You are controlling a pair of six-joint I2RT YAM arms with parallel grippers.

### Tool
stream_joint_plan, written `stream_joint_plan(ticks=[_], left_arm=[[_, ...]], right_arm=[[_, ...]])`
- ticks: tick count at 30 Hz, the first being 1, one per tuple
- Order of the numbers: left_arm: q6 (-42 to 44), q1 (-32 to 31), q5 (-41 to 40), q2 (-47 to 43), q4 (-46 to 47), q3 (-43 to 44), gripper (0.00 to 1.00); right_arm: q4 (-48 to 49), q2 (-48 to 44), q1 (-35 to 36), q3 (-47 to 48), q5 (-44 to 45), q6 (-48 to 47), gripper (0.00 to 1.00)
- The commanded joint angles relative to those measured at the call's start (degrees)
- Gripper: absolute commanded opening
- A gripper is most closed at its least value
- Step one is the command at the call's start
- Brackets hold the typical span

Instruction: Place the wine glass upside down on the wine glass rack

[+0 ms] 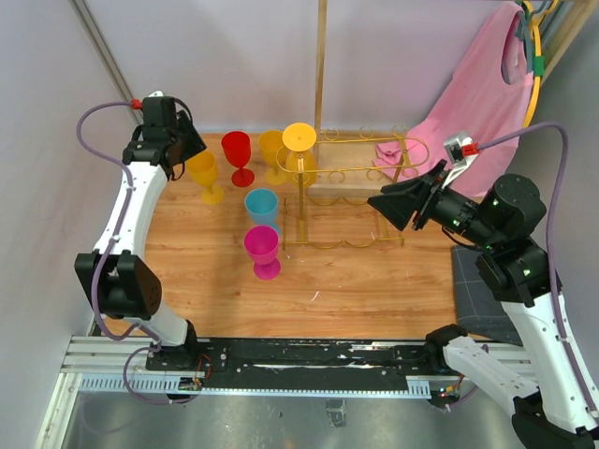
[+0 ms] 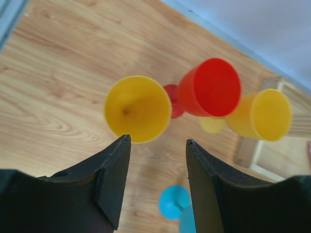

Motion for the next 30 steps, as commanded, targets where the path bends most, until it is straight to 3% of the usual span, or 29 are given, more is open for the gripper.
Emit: stream_joint_plan(ticks=[1,6,26,30], left_arm=[[4.2,0.2,-9.2,2.0,-2.7,3.4,0.54],[4.5,0.4,-12.6,4.0,-3.3,3.0,0.52],[4.3,1.6,-10.9,15.9,-3.5,5.9,0.44],[4.3,1.7,-11.5,16.2,-3.6,5.1,0.33]], right_arm=[[2.1,0.1,-0.6,-1.1,-0.1,-1.6,0.52],[2.2,0.3,-0.6,-1.6,-0.3,-2.5,0.52],[2.2,-1.5,-0.6,-3.0,0.8,-2.8,0.52],[2.2,-1.3,-0.6,-3.1,1.0,-2.5,0.52]])
